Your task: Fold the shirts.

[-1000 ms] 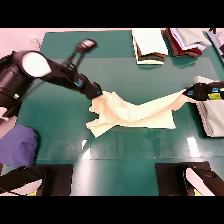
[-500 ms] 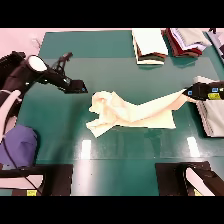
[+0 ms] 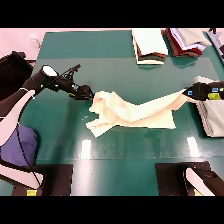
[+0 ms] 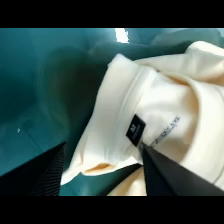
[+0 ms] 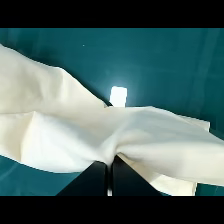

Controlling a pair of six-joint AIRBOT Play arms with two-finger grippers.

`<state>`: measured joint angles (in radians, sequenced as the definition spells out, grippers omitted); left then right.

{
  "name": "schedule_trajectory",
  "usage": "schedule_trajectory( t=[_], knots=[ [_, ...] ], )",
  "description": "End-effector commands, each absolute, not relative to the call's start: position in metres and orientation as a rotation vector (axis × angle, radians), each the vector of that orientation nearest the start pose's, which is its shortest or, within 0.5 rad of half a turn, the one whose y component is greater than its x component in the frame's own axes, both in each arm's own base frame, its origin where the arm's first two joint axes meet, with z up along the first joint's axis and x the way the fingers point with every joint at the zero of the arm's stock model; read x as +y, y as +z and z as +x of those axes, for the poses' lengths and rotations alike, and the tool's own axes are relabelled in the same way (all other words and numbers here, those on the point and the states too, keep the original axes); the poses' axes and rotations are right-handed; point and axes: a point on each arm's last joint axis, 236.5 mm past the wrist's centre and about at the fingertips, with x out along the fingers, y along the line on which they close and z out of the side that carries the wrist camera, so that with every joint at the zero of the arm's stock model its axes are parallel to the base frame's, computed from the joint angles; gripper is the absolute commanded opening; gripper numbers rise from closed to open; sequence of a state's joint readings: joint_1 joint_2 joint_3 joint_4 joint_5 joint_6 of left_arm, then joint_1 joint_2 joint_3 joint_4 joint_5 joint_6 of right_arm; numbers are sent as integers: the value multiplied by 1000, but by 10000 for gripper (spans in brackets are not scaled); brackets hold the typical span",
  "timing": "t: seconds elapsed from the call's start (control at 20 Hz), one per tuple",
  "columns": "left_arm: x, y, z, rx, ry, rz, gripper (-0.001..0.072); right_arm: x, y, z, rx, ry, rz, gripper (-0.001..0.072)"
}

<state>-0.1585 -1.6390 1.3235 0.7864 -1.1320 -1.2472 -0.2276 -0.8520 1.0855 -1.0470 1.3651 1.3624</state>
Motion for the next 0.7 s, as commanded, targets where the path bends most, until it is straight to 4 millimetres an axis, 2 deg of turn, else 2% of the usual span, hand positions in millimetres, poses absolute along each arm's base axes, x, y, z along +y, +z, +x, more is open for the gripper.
schedule_trajectory(
  t=[0.0, 0.2, 0.4, 0.45, 0.5, 0.55, 0.65],
  knots=[
    [-235, -26, 410, 1307, -727, -384, 549, 48, 139, 307, 1012, 298, 319, 14],
    [-261, -33, 406, 1290, -755, -342, 548, 48, 139, 307, 1013, 298, 320, 14],
    [-267, -29, 413, 1259, -742, -365, 546, 48, 139, 306, 1014, 298, 319, 14],
    [-267, -29, 412, 1260, -741, -367, 439, 48, 139, 307, 1012, 298, 319, 14],
    [-267, -29, 412, 1260, -741, -368, 179, 48, 139, 307, 1010, 297, 319, 14],
    [-269, -28, 413, 1259, -744, -376, 37, 47, 139, 308, 1009, 297, 319, 14],
    [-269, -16, 419, 1234, -747, -411, 25, 46, 142, 311, 992, 292, 317, 14]
  ],
)
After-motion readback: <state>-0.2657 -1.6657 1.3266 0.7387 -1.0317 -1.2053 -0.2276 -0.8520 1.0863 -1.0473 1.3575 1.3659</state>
